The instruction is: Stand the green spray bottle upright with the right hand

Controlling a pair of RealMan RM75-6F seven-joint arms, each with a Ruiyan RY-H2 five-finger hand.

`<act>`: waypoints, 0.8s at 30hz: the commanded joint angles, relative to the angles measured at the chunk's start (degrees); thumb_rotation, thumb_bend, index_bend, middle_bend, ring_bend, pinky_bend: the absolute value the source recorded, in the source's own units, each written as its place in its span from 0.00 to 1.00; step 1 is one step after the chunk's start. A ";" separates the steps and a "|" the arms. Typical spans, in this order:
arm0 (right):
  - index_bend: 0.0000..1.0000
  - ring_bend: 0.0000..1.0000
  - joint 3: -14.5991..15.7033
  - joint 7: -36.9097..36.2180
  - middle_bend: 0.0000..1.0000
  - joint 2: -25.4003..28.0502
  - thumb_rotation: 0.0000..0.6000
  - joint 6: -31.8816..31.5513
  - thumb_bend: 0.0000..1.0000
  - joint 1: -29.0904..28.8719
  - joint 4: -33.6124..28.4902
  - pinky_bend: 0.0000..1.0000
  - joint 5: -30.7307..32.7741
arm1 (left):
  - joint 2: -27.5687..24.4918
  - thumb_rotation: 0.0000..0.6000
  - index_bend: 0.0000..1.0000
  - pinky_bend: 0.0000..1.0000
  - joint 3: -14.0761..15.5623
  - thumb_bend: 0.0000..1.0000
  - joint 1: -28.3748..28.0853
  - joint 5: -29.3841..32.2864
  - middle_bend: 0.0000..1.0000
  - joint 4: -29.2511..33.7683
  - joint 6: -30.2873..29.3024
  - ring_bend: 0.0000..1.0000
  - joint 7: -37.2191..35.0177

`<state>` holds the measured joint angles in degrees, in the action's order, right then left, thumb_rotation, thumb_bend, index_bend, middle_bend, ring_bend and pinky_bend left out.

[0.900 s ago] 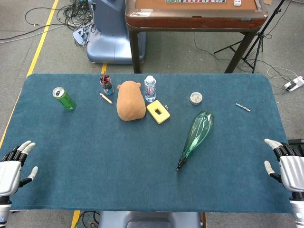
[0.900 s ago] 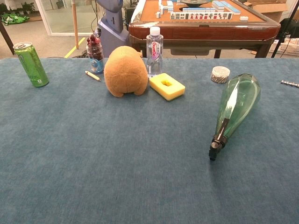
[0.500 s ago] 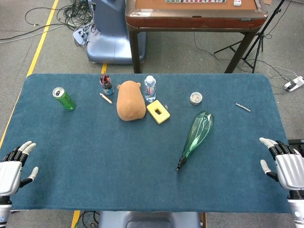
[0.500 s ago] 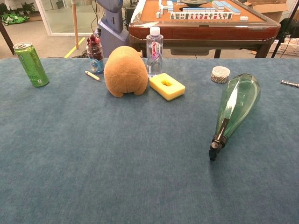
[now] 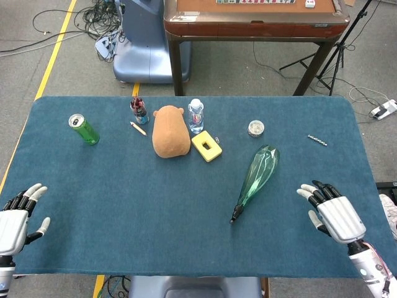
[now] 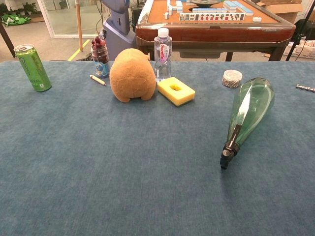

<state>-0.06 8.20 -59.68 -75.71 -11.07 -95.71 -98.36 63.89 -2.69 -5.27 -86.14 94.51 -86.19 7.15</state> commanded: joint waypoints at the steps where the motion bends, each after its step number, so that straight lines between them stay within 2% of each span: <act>1: 0.27 0.01 1.33 1.64 0.13 0.57 1.00 4.89 0.60 -3.40 -0.69 0.12 -2.32 | -0.10 1.00 0.16 0.22 0.00 0.36 0.03 0.01 0.14 0.17 -0.04 0.16 0.09; 6: 0.27 0.00 2.18 3.63 0.10 0.38 1.00 10.04 0.63 -6.49 -0.89 0.07 -3.25 | -0.31 1.00 0.17 0.22 0.15 0.36 0.17 -0.11 0.14 0.67 -0.18 0.16 0.34; 24: 0.27 0.00 3.87 5.05 0.05 -5.85 1.00 17.66 0.62 -13.16 1.24 0.02 -5.23 | -0.56 1.00 0.19 0.22 0.37 0.36 0.45 0.11 0.14 1.38 -0.18 0.16 0.86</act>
<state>3.67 13.22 -65.35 -58.24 -24.04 -94.54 -103.48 63.34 -2.32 -4.82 -86.03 95.89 -86.37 8.01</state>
